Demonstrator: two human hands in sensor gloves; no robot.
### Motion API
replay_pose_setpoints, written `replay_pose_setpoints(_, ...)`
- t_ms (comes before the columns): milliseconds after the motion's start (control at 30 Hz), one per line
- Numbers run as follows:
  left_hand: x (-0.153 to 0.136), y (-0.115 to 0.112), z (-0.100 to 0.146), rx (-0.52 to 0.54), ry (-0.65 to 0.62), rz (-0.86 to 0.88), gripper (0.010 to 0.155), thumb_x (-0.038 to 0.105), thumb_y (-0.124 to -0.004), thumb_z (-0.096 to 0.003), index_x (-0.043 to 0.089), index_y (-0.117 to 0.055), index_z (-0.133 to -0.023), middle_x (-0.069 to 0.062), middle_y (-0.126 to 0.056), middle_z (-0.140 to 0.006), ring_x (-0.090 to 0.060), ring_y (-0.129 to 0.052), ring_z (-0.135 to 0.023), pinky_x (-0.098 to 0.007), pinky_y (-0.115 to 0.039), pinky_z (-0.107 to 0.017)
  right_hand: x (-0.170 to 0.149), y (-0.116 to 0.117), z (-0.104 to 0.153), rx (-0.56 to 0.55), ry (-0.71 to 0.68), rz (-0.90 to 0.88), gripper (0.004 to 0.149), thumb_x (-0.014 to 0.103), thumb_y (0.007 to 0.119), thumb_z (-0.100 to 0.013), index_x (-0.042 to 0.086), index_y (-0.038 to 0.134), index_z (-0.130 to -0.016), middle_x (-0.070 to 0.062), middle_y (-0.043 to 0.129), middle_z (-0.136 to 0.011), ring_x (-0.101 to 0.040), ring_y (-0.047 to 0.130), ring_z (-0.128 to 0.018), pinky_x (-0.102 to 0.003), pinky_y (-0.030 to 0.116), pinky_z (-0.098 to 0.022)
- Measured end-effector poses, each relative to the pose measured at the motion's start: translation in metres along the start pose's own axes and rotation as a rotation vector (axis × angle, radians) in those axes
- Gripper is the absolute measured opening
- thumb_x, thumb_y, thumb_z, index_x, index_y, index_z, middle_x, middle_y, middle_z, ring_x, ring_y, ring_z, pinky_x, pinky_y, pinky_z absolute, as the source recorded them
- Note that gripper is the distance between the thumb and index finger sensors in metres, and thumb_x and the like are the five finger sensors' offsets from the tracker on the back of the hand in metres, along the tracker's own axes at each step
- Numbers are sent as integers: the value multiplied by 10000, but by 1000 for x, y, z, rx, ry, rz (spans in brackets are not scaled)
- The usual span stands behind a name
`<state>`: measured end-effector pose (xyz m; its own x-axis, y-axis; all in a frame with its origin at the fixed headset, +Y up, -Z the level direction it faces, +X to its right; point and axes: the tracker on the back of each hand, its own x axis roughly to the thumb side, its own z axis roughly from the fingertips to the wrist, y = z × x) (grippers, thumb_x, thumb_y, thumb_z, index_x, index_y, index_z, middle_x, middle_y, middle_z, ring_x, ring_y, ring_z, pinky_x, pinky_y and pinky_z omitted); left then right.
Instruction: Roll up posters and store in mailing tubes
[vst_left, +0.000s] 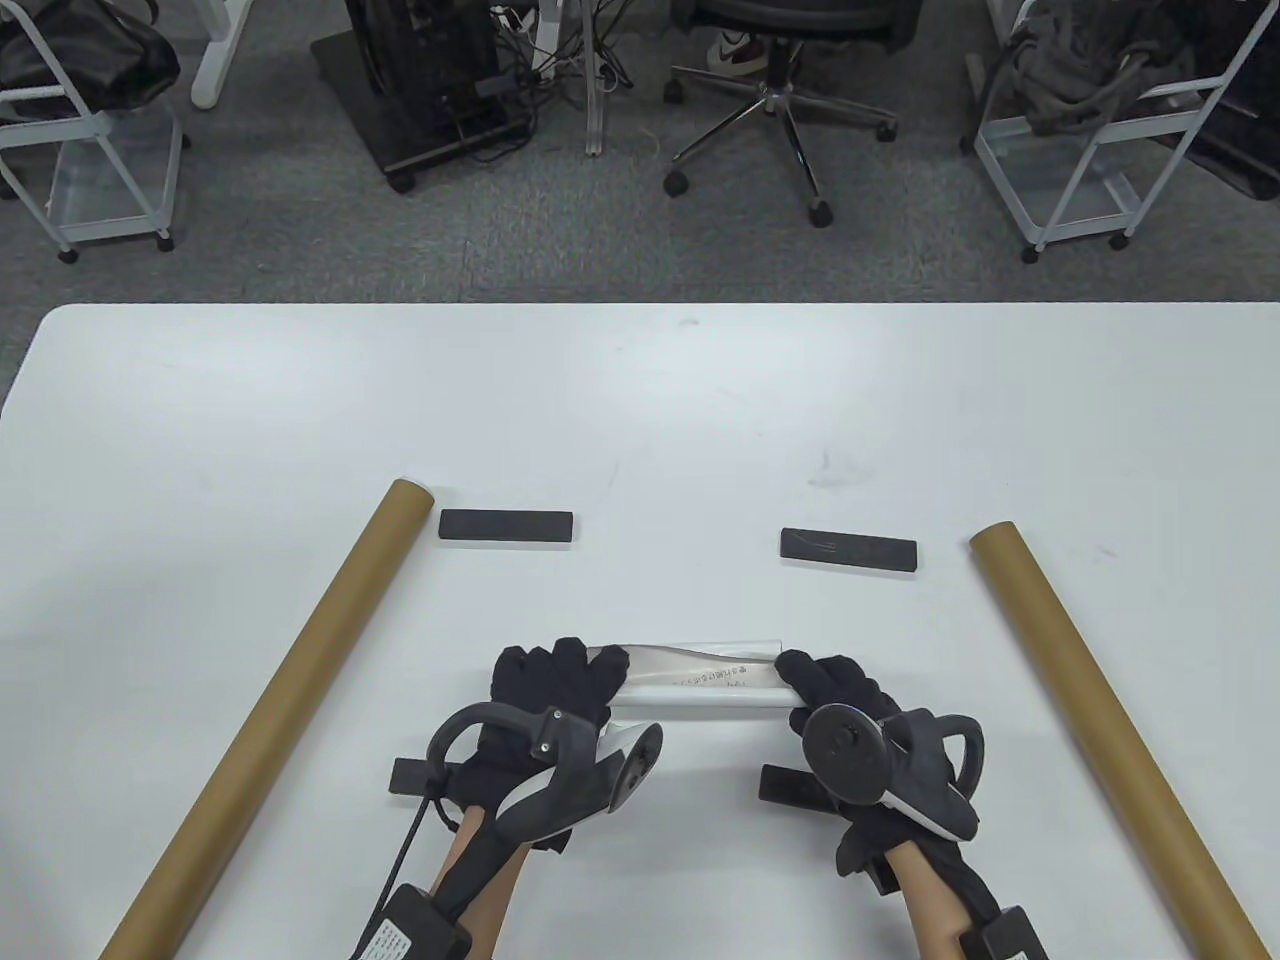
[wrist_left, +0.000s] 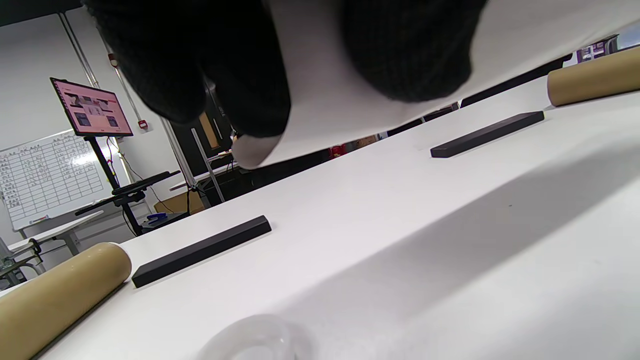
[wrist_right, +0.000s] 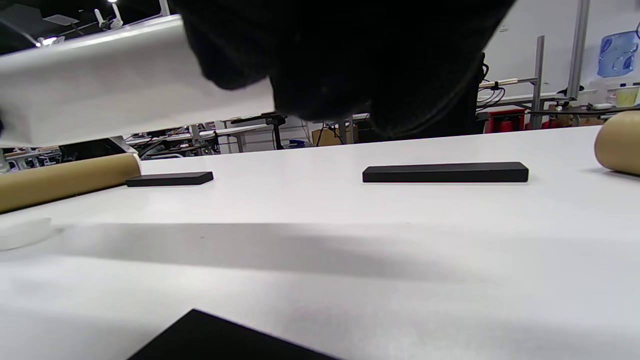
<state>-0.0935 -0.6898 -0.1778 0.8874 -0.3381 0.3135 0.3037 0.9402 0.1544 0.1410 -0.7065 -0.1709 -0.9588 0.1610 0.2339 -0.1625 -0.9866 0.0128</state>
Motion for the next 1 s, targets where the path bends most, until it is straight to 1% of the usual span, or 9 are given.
replay_pose_setpoints(167,-2,-1,0,19,-4,19,642,429,-766,-475,320,-607,-1088,25,-832,-989,-162,-974,-693,-513,-770,-744,2,1,0,8,-8,-12,583,267,752,-495,112,602,-1037,-156,744,-964,-240,918,-635,-526,800,-630)
replay_pose_setpoints(267,-3,0,0,49,-4,17,637,438,-782,-461,319,-603,-1060,49,-858,-953,-146,-994,-681,-497,-795,-732,1,1,0,6,-9,-11,577,268,752,-495,113,608,-1032,-156,745,-962,-238,921,-633,-524,802,-628)
replay_pose_setpoints(367,-3,3,1,74,-9,45,563,441,-792,-454,329,-674,-993,60,-884,-923,-137,-1006,-666,-485,-809,-723,0,0,0,0,5,-15,552,261,740,-501,117,625,-1022,-160,746,-964,-244,921,-637,-527,801,-630)
replay_pose_setpoints(433,-2,4,2,65,-17,50,541,433,-795,-456,338,-698,-979,63,-893,-915,-144,-1008,-660,-488,-807,-722,-1,0,0,5,-2,-21,556,251,737,-505,94,626,-1026,-172,740,-973,-262,924,-652,-536,795,-637)
replay_pose_setpoints(633,1,5,2,57,-27,35,517,423,-750,-475,380,-704,-988,63,-885,-932,-149,-994,-677,-499,-788,-734,-3,0,0,2,7,-20,545,267,741,-499,118,639,-1013,-144,750,-965,-253,929,-645,-529,798,-634)
replay_pose_setpoints(733,1,5,1,43,-11,28,512,416,-724,-481,386,-699,-992,46,-872,-954,-162,-984,-708,-514,-776,-738,-3,0,-1,-4,17,-23,518,279,735,-495,141,673,-990,-165,702,-984,-280,892,-667,-565,767,-635)
replay_pose_setpoints(800,1,5,1,38,-11,21,507,407,-709,-484,391,-699,-991,55,-878,-938,-163,-983,-695,-516,-777,-736,-2,0,0,-14,28,-6,515,279,732,-492,140,685,-986,-174,677,-986,-293,871,-681,-589,745,-640)
replay_pose_setpoints(933,1,6,1,15,-20,25,525,380,-666,-495,377,-646,-1019,36,-851,-930,-180,-943,-681,-539,-746,-748,-4,2,-1,16,19,-13,515,288,738,-481,145,702,-975,-128,744,-937,-259,902,-642,-566,768,-633)
replay_pose_setpoints(1000,2,6,1,19,-23,35,565,403,-673,-496,352,-600,-1054,37,-838,-914,-179,-922,-664,-545,-735,-752,-5,1,-1,1,24,-24,552,292,752,-472,145,665,-997,-94,787,-915,-240,935,-620,-541,793,-624)
